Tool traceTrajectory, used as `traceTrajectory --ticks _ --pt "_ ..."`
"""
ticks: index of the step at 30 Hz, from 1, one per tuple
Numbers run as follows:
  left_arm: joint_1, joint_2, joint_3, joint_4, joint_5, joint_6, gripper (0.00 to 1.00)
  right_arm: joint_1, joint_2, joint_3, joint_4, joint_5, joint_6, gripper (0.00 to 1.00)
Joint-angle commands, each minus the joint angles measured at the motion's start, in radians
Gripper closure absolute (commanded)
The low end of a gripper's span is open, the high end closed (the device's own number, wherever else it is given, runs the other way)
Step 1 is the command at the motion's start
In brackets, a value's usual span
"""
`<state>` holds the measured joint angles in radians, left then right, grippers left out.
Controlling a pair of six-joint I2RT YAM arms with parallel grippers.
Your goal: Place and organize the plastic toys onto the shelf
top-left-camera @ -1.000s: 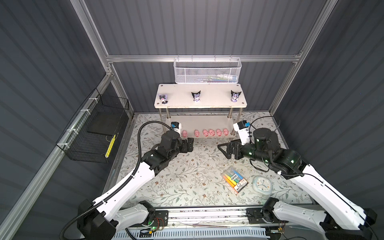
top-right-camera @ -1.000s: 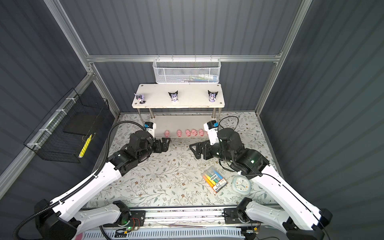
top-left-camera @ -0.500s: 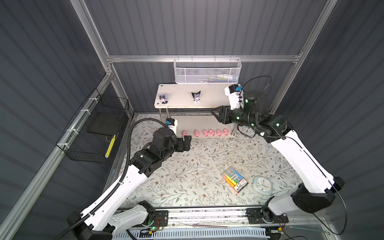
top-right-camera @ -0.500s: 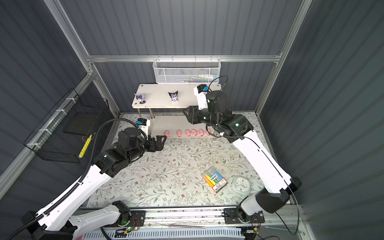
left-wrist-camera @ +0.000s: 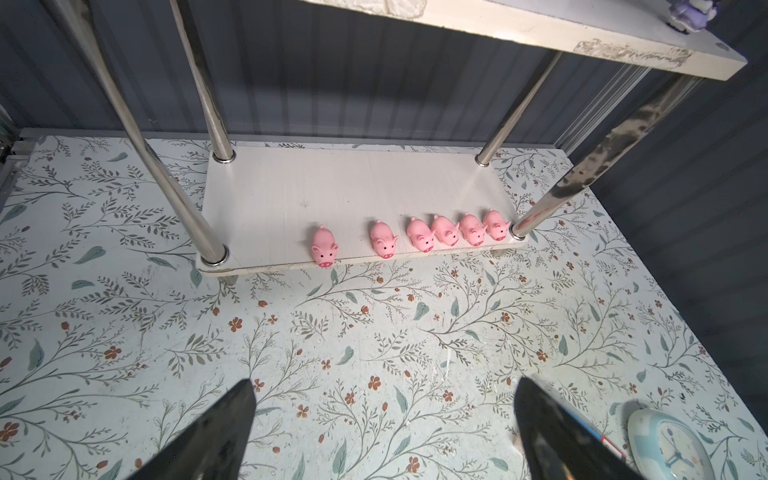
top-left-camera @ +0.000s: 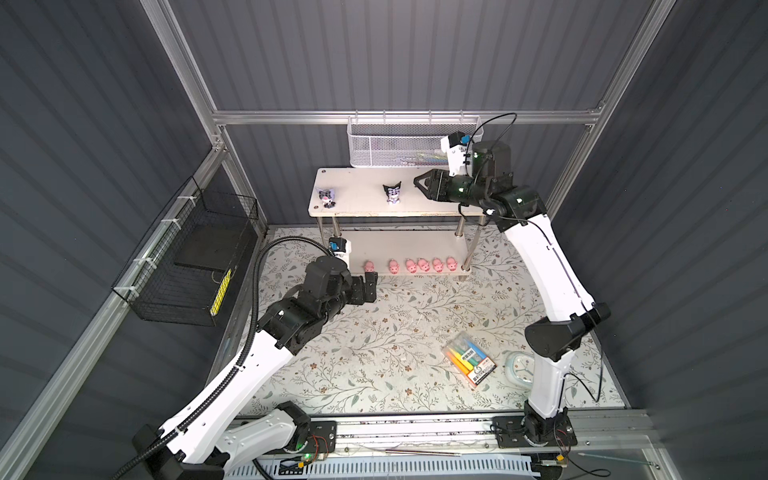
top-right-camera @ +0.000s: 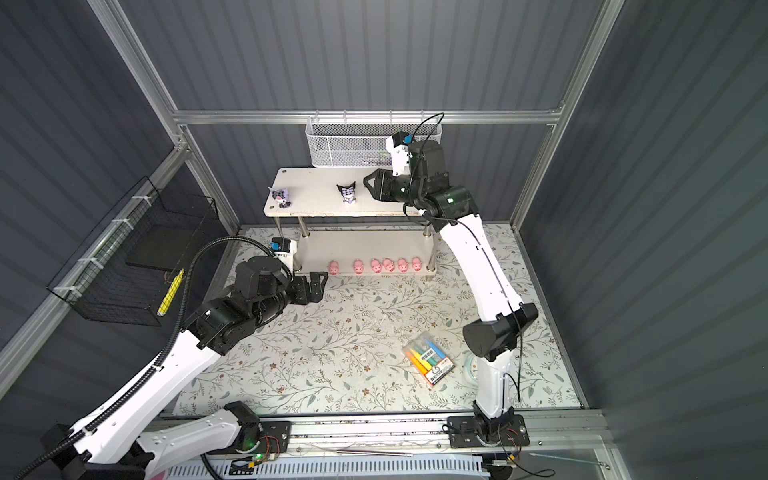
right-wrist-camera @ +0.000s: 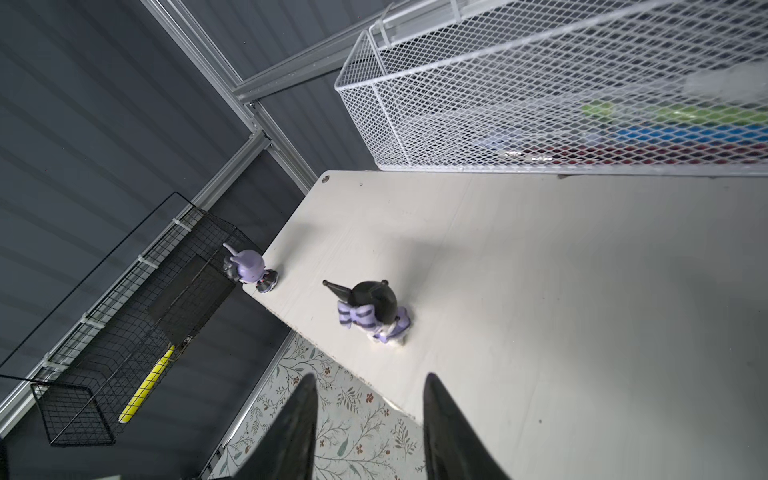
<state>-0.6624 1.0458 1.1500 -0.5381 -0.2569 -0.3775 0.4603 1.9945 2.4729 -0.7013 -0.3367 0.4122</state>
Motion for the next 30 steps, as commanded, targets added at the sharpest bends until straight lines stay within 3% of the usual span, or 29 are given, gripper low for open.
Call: traceTrajectory --ticks 1,15,30 --pt "-0.003 -0.029 0.004 -0.015 -0.021 -0.004 0.03 -0.034 0.038 0.046 0.056 -0.094 0.035 0.57" --pt "-0.003 -0.012 0.034 -0.033 -0.041 -0.011 0.03 -0.101 0.187 0.131 0.216 -0.272 0.168 0.58" --pt "-0.003 -0.012 0.036 -0.033 -0.047 -0.004 0.03 -0.078 0.234 0.161 0.248 -0.292 0.194 0.59"
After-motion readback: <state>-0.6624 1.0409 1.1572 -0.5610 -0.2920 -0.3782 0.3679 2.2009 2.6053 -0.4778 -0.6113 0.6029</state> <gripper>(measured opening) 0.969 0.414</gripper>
